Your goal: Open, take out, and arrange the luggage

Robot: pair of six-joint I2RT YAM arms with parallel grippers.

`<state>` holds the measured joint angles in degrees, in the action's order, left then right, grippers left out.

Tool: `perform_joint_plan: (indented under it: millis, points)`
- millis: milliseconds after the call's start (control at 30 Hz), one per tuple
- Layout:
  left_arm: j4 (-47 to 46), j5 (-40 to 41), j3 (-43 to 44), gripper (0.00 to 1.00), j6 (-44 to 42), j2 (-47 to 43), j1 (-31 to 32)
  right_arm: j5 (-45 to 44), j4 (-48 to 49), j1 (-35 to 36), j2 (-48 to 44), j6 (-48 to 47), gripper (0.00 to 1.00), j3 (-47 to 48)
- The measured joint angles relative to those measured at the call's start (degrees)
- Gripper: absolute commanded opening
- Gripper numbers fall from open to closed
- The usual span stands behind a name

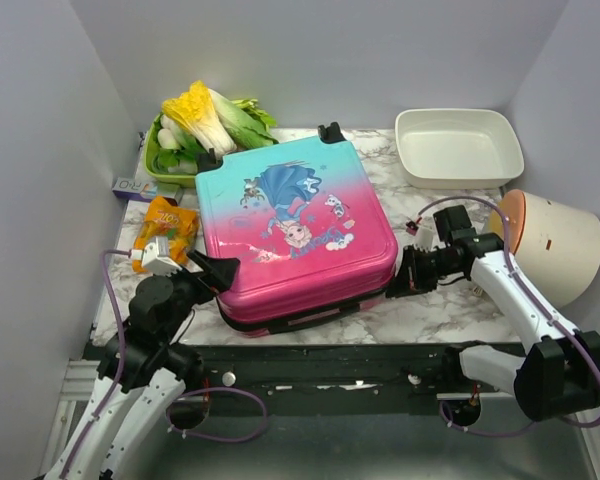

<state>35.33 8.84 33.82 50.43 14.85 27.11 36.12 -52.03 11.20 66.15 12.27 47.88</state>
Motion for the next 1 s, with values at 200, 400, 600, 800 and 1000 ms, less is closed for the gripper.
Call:
perform_joint_plan:
  millis: [200, 400, 600, 800, 1000]
  points:
    - [-11.69, -1.95, -8.44, 0.99, 1.97, -1.79, -1.09, 1.11, 1.51, -0.44, -2.23, -0.24, 0.01, -2.14]
    - [-32.52, 0.83, -16.24, 0.99, 5.46, 4.55, -1.07, -3.58, 8.11, -1.9, -7.58, 1.4, 0.01, -5.73]
    - [-38.4, 11.87, -15.8, 0.99, 7.45, 9.03, 4.52, -7.37, 10.08, 1.29, -9.77, 1.75, 0.01, -7.93]
    - [-42.86, 29.99, -14.91, 0.99, 7.76, 14.12, 14.49, -14.8, 9.99, 6.16, -12.15, 6.78, 0.0, -7.93]
    - [-43.69, 45.4, -10.49, 0.99, 4.17, 20.65, 23.67, -23.5, 10.12, 12.48, -13.09, 15.72, 0.01, -7.65]
